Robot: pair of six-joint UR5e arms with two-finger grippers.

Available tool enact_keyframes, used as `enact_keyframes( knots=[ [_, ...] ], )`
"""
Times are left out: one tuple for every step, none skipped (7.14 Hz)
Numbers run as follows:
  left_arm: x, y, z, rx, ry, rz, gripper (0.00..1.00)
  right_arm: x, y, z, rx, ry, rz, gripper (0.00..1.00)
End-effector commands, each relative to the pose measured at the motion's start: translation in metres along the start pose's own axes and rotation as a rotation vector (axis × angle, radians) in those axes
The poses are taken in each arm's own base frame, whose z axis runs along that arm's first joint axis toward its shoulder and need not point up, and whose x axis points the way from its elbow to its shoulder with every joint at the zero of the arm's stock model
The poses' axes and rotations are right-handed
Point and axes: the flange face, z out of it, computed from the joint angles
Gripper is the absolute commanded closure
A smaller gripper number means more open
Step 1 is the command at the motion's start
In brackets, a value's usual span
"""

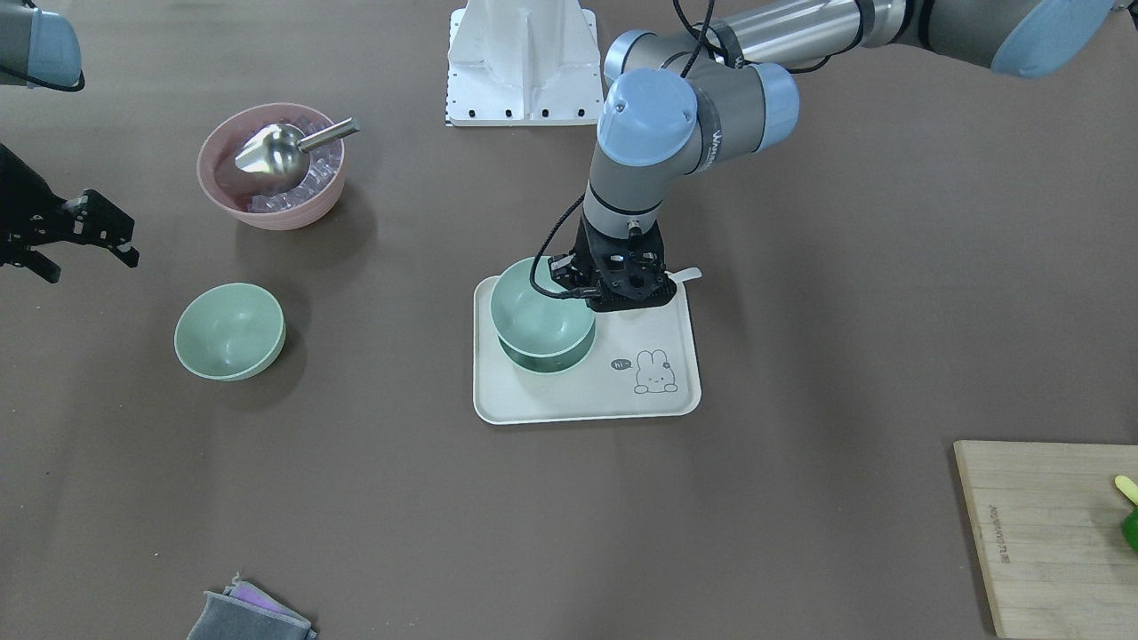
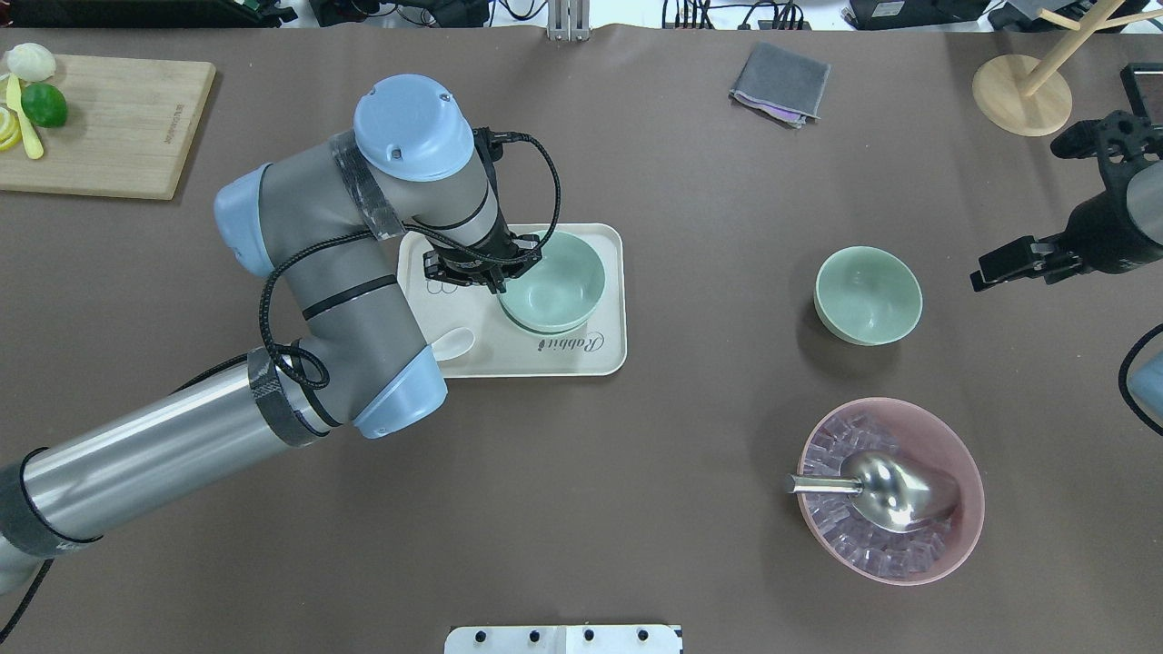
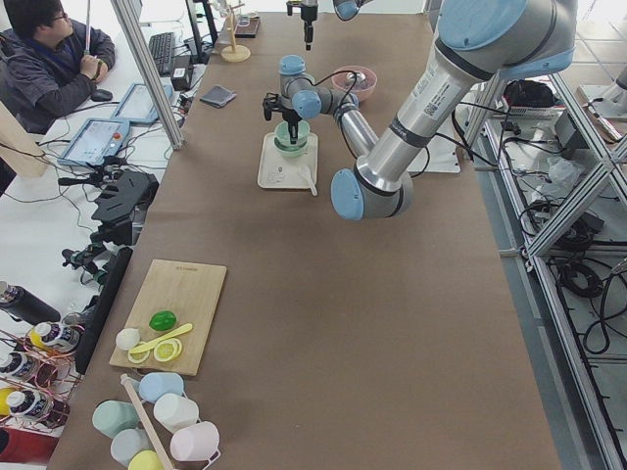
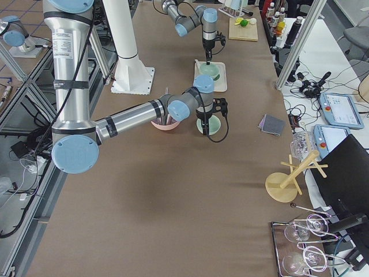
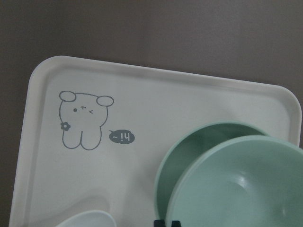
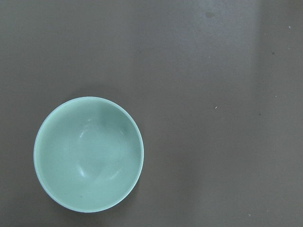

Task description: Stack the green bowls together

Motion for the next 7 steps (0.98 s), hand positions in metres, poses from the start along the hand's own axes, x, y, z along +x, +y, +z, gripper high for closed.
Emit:
enact_keyframes(
  knots=[
    [-0.001, -0.003, 0.007, 0.004, 0.013, 0.006, 1.00, -0.001, 0.000, 0.000, 0.000, -0.001, -0.001, 0.00],
    [-0.001, -0.003, 0.007, 0.004, 0.013, 0.006, 1.00, -0.001, 0.000, 0.000, 0.000, -0.001, -0.001, 0.00],
    [-0.001, -0.004, 0.009, 0.003, 0.010, 0.005, 1.00, -0.001, 0.000, 0.001, -0.001, -0.001, -0.002, 0.00],
    [-0.002, -0.005, 0.011, 0.002, 0.006, 0.003, 1.00, -0.002, 0.000, 0.001, -0.003, -0.001, -0.003, 0.00],
    [-0.003, -0.007, 0.018, 0.005, 0.016, 0.009, 1.00, -0.002, 0.000, 0.001, -0.003, -0.001, -0.003, 0.00],
    [-0.004, -0.011, 0.027, 0.009, 0.030, 0.014, 1.00, -0.002, 0.000, 0.001, -0.003, -0.001, -0.003, 0.00],
    [-0.004, -0.012, 0.028, 0.010, 0.031, 0.014, 1.00, -0.002, 0.000, 0.001, -0.003, -0.001, -0.003, 0.00]
  ],
)
